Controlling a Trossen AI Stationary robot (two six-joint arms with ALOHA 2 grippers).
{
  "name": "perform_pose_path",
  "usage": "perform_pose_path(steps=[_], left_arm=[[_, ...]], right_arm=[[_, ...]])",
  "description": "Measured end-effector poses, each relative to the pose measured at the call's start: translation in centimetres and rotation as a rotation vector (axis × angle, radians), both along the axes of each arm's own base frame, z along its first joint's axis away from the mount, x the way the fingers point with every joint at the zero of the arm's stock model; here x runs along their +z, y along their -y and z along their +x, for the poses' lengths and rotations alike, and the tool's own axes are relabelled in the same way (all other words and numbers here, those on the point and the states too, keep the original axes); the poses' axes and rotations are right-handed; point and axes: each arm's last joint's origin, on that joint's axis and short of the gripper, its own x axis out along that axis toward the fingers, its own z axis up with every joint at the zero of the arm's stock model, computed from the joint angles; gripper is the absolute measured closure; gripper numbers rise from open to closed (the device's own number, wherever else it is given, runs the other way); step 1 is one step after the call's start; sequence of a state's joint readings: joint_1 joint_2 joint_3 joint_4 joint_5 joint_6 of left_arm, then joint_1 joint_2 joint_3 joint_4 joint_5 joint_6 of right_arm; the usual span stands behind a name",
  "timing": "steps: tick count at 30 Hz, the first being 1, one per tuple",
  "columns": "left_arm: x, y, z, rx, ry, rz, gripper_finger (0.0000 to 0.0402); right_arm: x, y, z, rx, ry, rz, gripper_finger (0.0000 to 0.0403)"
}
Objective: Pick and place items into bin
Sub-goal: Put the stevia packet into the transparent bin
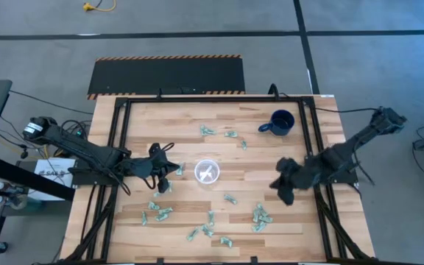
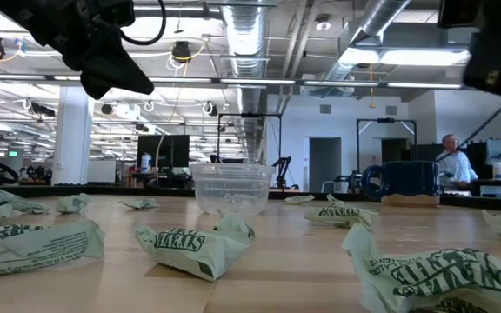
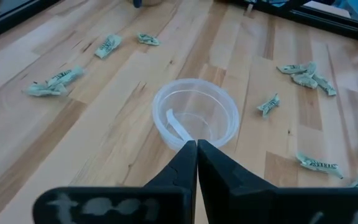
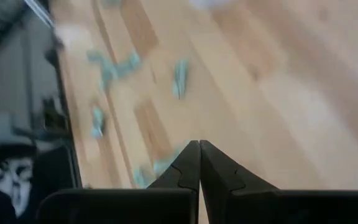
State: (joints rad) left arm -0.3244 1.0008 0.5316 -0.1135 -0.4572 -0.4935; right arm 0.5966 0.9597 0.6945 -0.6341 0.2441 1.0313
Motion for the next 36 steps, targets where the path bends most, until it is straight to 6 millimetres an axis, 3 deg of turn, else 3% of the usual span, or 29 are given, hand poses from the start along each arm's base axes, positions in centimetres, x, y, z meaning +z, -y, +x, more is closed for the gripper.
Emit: perform_pose_path(steps=[5,12,21,28,31,36], left_arm=[[0.0,0.0,0.0,-0.001,-0.001,0.002,0.04],[0.0,0.1,0.0,-0.004,0.0,0.011,0.04],[0.0,0.2,-0.1,0.005,0.004,0.018,0.04],[0.0,0.9,-0.3,-0.028,0.004,0.015,0.04],[0.0,1.1,-0.4,-0.038,0.004,0.016,0.04],[0.0,1.3,-0.5,-0.027,0.009,0.029,0.04]], right_arm=[[0.1,-3.8,0.2,-0.033,-0.174,-0.024,0.0403],[-1.7,-7.8,-0.1,-0.075,-0.306,-0.043,0.0403],[-4.8,-8.7,1.2,-0.122,-0.497,-0.04,0.0403],[-5.6,-9.5,2.1,-0.064,-0.462,-0.022,0.0401],[-5.5,-9.8,2.4,-0.042,-0.417,-0.011,0.0384],[-5.4,-9.8,2.8,-0.043,-0.343,-0.046,0.0324]])
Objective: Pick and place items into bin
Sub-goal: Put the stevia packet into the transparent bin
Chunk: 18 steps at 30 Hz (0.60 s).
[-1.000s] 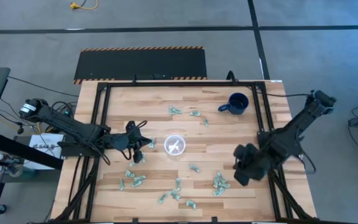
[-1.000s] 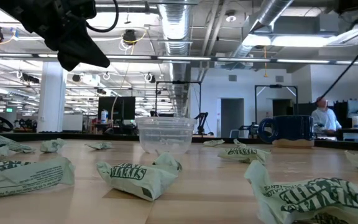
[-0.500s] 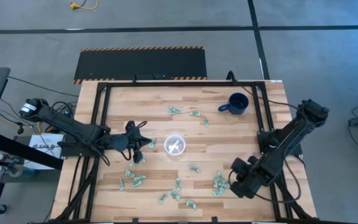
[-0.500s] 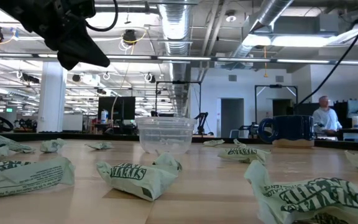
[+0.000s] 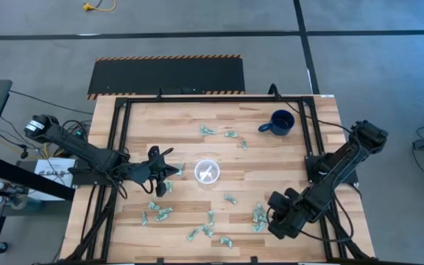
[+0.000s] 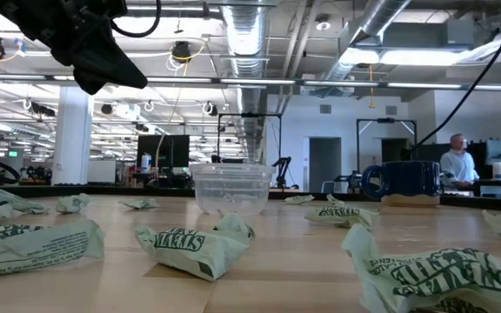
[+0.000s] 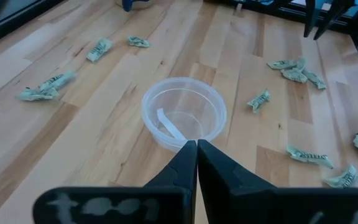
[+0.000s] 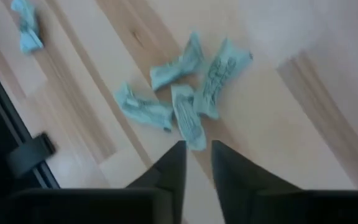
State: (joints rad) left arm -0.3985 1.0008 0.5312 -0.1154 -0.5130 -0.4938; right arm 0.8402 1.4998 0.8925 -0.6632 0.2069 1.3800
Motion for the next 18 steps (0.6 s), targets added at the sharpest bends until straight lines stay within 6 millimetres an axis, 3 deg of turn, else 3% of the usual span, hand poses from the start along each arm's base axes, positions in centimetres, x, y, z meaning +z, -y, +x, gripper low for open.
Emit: perform_pose_path(steps=[8,18], left_arm=[[0.0,-0.1,0.0,0.022,0.006,0.013,0.04],[0.0,-0.1,0.0,0.034,0.008,0.012,0.04]], right_arm=[[-0.6,0.4,1.2,-0.044,0.019,-0.008,0.0251],[-4.0,-0.7,1.8,-0.027,-0.073,-0.04,0.0266]])
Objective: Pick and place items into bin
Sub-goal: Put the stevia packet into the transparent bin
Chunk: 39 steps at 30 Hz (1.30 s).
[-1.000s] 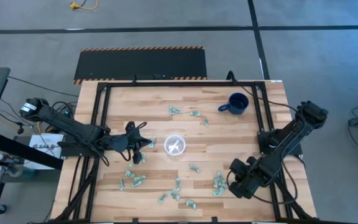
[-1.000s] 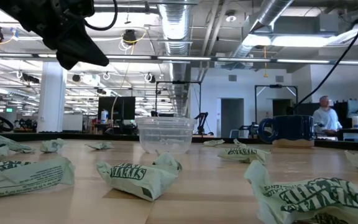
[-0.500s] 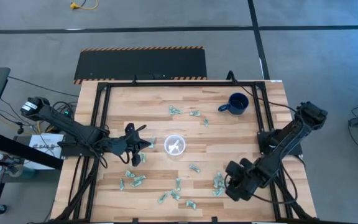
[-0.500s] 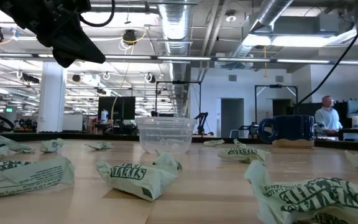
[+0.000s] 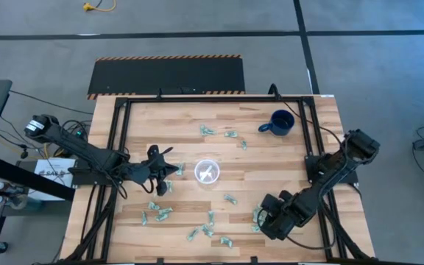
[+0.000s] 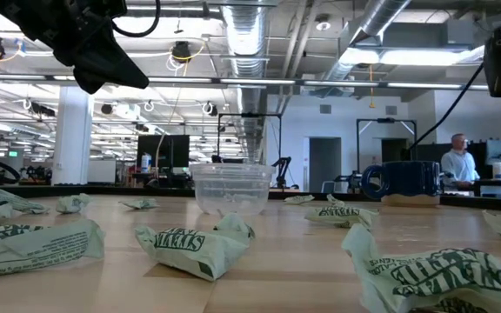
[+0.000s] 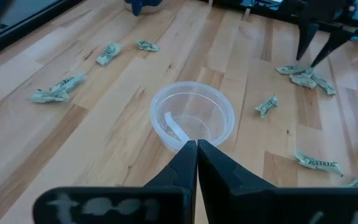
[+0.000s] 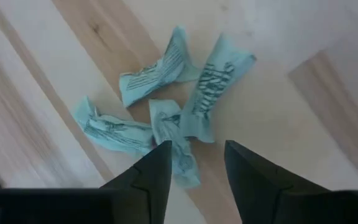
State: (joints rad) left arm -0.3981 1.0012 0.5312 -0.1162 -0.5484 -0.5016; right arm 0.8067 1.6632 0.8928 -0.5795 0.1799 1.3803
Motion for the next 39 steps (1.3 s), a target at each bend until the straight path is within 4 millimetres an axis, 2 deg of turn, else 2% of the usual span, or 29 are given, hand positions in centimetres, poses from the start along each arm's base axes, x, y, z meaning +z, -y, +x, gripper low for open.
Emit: perform_pose_path(steps=[14,18,23,27,31,34,39], left_arm=[[0.0,-0.1,0.0,0.016,-0.001,0.001,0.04],[0.0,-0.1,0.0,0.017,-0.001,0.0,0.04],[0.0,-0.1,0.0,0.017,-0.001,0.0,0.04],[0.0,-0.1,0.0,0.017,-0.001,0.0,0.04],[0.0,-0.1,0.0,0.018,0.0,0.0,0.04],[0.0,-0.1,0.0,0.018,0.0,0.0,0.04],[0.0,-0.1,0.0,0.019,0.0,0.001,0.04]], right_arm=[[-0.6,-0.6,0.4,0.004,0.026,0.026,0.0304],[-0.6,-0.6,0.4,0.006,0.026,0.025,0.0334],[-0.6,-0.6,0.4,0.033,0.028,0.018,0.0391],[-0.3,-0.7,0.5,0.049,0.025,0.007,0.0393],[2.3,-1.2,1.0,0.095,0.046,-0.022,0.04],[5.2,-1.3,1.6,0.122,0.106,-0.115,0.04],[9.2,-0.3,4.0,0.178,0.25,-0.307,0.0401]])
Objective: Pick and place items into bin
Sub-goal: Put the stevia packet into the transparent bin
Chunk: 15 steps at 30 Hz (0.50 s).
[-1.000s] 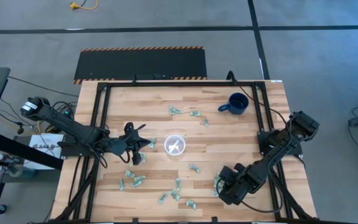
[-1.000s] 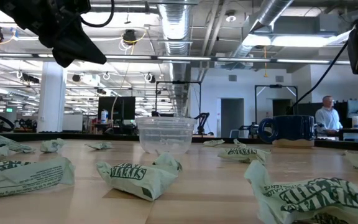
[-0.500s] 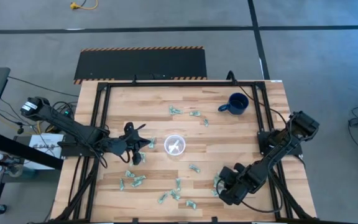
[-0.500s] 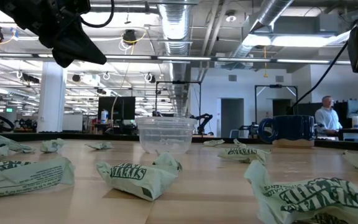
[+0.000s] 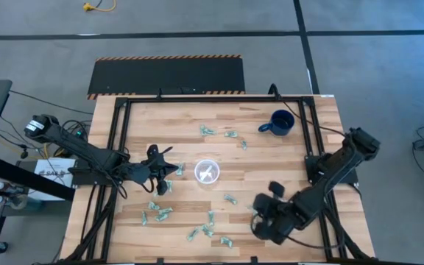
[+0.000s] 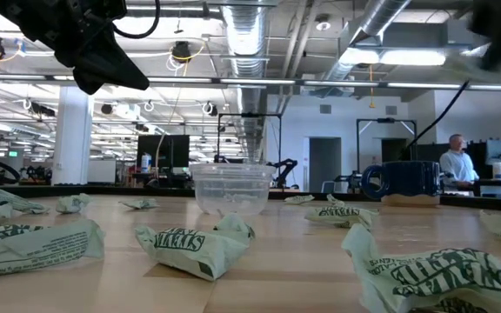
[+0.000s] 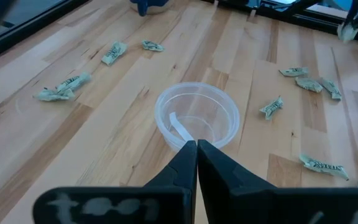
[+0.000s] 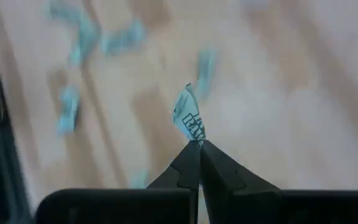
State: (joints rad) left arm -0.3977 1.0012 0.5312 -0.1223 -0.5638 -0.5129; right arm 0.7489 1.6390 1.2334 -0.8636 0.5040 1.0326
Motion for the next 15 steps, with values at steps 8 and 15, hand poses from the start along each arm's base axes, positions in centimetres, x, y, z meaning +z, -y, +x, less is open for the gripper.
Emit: perform_pose_path(steps=[8,15], left_arm=[[0.0,0.0,0.0,0.0,0.0,0.001,0.04],[-0.2,0.0,-0.2,0.006,-0.026,0.0,0.04]], right_arm=[[2.2,7.0,7.4,0.084,0.148,-0.096,0.0402],[2.2,13.0,11.0,0.129,0.19,-0.031,0.0402]])
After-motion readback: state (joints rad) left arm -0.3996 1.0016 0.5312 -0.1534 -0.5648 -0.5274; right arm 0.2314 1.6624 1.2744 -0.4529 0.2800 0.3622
